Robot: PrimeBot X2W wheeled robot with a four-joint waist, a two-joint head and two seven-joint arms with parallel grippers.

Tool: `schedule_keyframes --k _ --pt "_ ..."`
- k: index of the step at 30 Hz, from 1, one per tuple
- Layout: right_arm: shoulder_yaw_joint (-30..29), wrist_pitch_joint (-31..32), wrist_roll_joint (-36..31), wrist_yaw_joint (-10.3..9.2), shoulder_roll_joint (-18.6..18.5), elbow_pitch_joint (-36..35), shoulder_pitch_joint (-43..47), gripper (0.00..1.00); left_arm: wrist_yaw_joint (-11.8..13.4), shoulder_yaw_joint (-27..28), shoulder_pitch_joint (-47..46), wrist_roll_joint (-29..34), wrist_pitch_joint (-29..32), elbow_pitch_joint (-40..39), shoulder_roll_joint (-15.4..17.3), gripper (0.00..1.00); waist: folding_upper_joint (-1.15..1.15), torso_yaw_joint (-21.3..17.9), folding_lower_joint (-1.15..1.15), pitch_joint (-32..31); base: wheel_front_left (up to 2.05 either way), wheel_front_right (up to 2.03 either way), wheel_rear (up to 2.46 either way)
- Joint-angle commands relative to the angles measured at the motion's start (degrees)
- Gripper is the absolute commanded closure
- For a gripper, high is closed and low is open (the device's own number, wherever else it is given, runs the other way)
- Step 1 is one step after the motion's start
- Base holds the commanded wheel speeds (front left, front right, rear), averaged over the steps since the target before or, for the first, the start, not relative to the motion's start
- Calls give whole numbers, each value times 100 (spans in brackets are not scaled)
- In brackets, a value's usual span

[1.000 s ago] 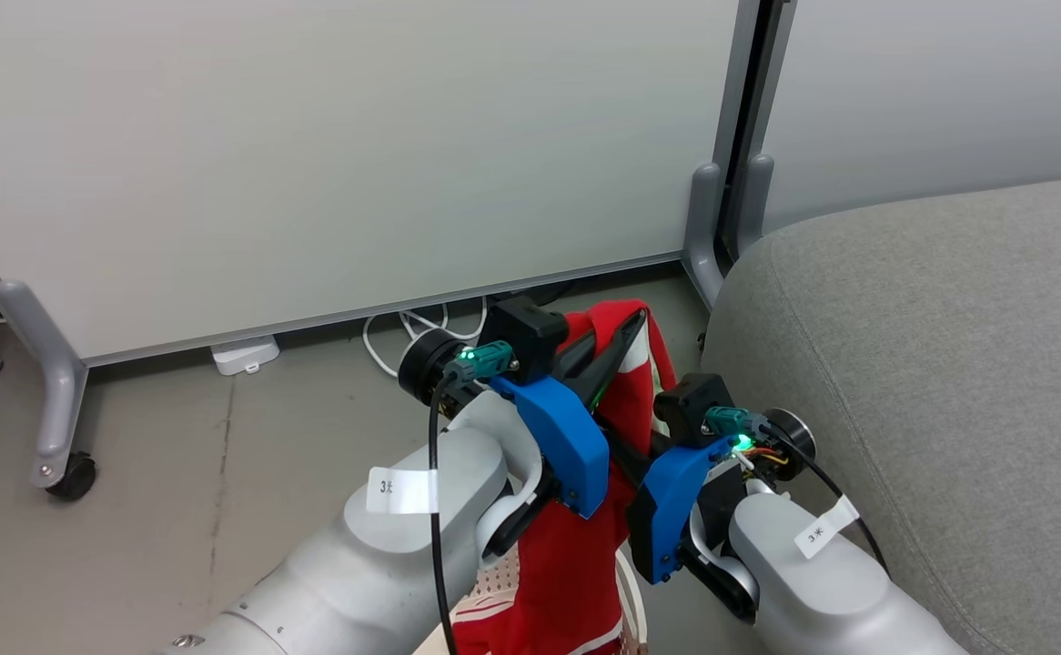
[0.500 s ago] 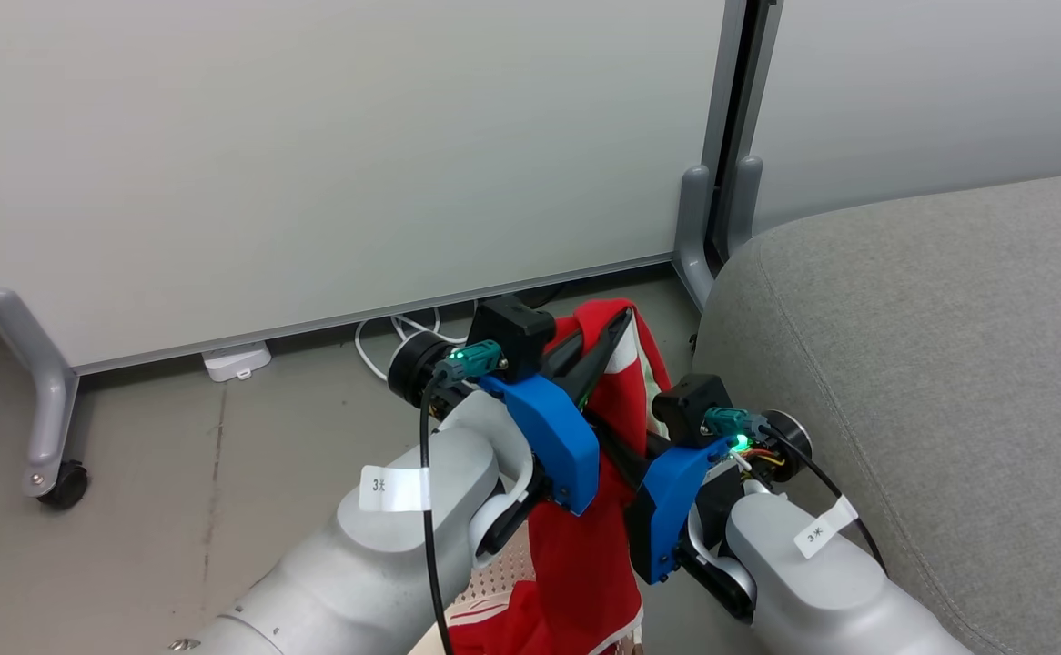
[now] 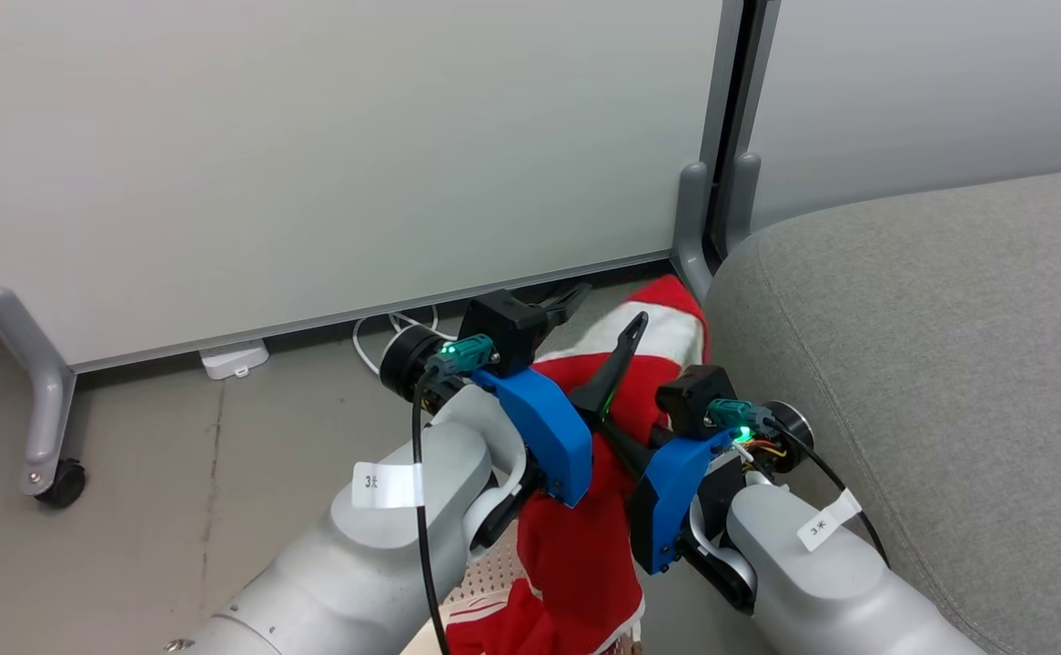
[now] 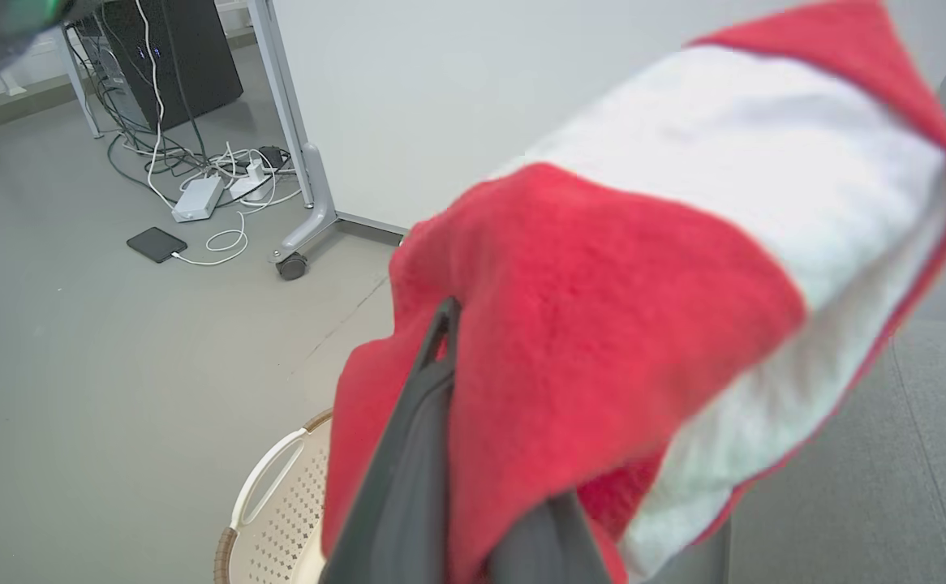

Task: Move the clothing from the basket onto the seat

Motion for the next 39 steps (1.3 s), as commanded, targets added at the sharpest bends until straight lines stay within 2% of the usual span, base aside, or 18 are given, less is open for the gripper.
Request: schedule_keyframes --k 1,8,18,24,33,39 --pt "9 -38 31 1 11 17 -87 100 -29 49 72 48 -28 -13 3 0 0 9 0 5 0 0 0" --pt "-2 -144 -17 1 12 88 -173 100 32 602 410 715 -27 -384 191 0 0 41 0 49 0 0 0" --pt "-160 -271 -165 1 -30 -35 -230 100 223 2068 1830 1904 -23 -1590 598 0 0 -2 0 132 0 0 0" --pt "-243 -288 -257 1 -59 -116 -156 100 260 2878 2605 2453 -22 -2004 645 0 0 7 0 160 0 0 0" --pt "-351 -261 -360 1 -55 -254 -47 100 118 3865 3536 3090 -22 -2378 660 0 0 10 0 157 0 0 0" --pt "-418 -226 -407 1 -72 -337 37 100 28 4310 3989 3386 -22 -2499 572 0 0 30 0 150 0 0 0"
